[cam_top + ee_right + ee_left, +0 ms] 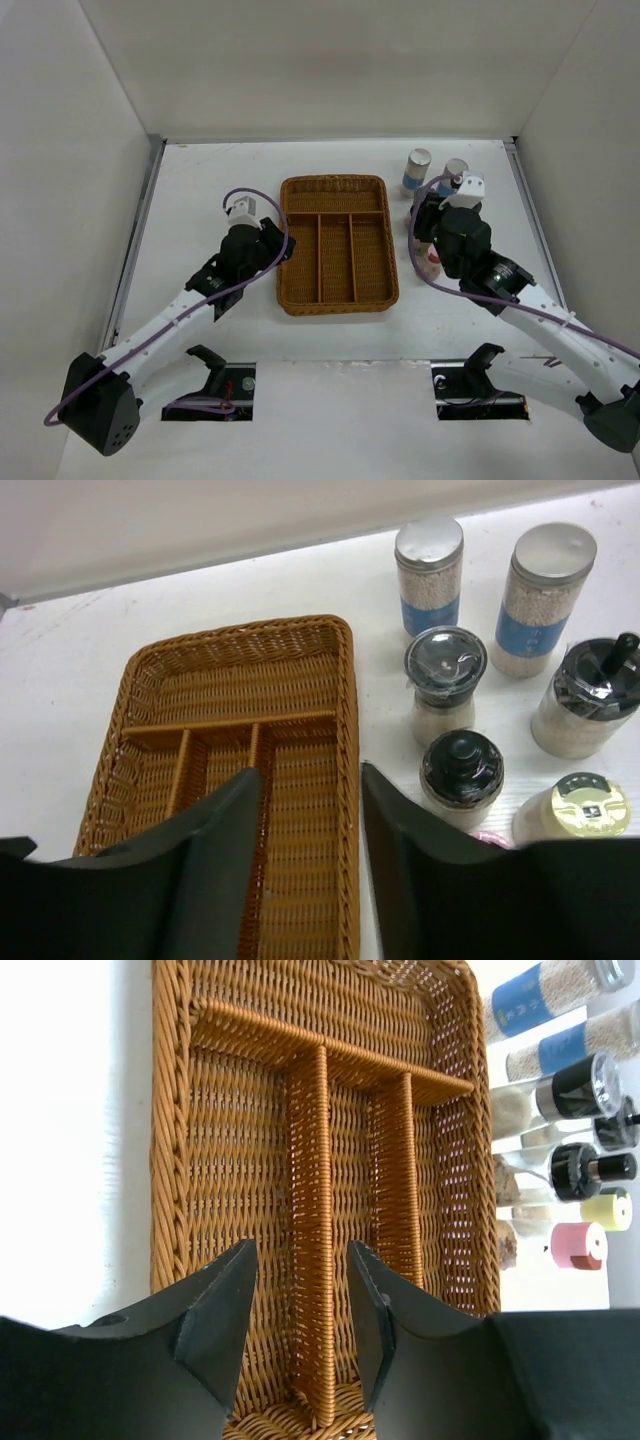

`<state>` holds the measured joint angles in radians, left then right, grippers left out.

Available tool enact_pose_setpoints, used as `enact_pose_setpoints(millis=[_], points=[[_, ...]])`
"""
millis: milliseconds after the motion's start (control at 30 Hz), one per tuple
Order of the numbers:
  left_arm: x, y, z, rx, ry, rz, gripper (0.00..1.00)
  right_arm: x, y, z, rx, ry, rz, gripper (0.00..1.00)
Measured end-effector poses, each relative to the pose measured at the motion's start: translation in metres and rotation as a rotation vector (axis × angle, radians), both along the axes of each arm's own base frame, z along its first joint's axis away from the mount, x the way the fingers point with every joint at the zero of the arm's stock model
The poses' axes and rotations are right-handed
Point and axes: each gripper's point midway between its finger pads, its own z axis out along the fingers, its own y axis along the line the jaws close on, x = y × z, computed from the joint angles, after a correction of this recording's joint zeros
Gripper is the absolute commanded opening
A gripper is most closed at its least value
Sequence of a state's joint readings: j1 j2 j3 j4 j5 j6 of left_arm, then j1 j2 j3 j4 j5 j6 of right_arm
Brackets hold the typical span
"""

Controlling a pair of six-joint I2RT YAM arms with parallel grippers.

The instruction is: Organize the condiment bottles

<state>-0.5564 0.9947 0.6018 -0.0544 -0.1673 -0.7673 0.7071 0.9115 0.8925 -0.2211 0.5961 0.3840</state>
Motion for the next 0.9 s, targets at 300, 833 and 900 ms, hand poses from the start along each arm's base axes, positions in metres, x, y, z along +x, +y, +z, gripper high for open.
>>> enact_pose_setpoints(millis=[300, 833, 900], points=[[-0.011, 0.015, 0.009, -0.052, -0.057, 0.018, 0.39, 0.049, -0.014, -0.017, -0.069, 0.093, -0.084, 0.16], [-0.017, 0.011, 0.002, -0.036, -0.058, -0.009, 0.47, 0.199, -0.055, -0.023, -0.224, 0.207, -0.253, 0.85], [-0.018, 0.013, -0.003, -0.028, -0.051, -0.010, 0.50, 0.213, -0.051, -0.032, -0.238, 0.223, -0.242, 0.89]])
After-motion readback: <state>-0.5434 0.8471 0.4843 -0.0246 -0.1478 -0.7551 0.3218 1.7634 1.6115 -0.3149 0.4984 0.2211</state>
